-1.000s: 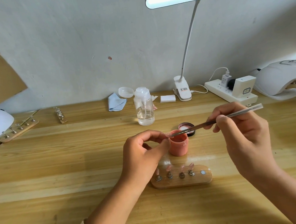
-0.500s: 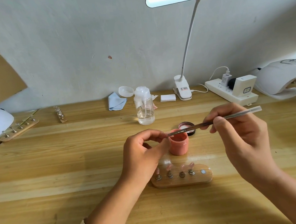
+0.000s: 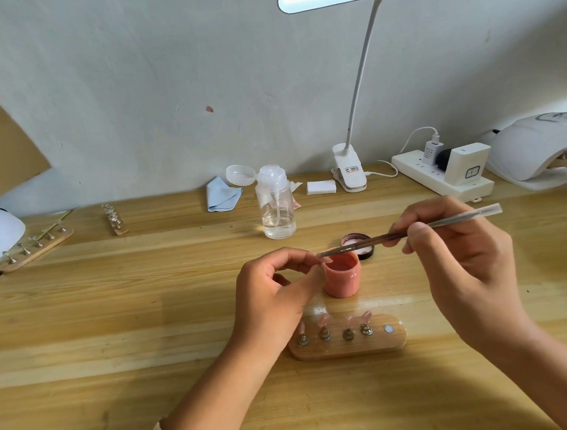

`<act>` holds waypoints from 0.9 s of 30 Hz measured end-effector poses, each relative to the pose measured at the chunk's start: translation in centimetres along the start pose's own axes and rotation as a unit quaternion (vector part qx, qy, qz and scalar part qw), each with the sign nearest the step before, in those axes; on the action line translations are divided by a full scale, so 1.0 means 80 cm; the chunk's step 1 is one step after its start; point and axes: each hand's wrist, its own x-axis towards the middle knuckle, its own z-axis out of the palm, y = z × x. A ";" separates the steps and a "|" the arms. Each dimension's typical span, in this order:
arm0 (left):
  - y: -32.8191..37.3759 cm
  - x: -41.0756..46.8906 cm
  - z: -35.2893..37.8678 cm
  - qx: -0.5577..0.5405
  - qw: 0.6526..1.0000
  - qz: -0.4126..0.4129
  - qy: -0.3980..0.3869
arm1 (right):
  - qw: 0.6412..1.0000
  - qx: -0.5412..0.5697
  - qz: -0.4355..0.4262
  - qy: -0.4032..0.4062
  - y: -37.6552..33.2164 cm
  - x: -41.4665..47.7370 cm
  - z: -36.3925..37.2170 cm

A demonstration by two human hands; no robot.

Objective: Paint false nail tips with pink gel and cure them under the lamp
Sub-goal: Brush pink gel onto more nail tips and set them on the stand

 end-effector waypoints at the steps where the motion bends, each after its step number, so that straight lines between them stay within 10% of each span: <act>1: 0.000 0.000 0.000 -0.001 1.000 0.000 0.001 | 1.000 -0.004 0.004 0.005 0.000 0.000 -0.001; 27: 0.003 -0.001 0.000 -0.010 1.000 0.008 0.000 | 0.998 -0.015 0.021 0.061 0.003 0.006 -0.007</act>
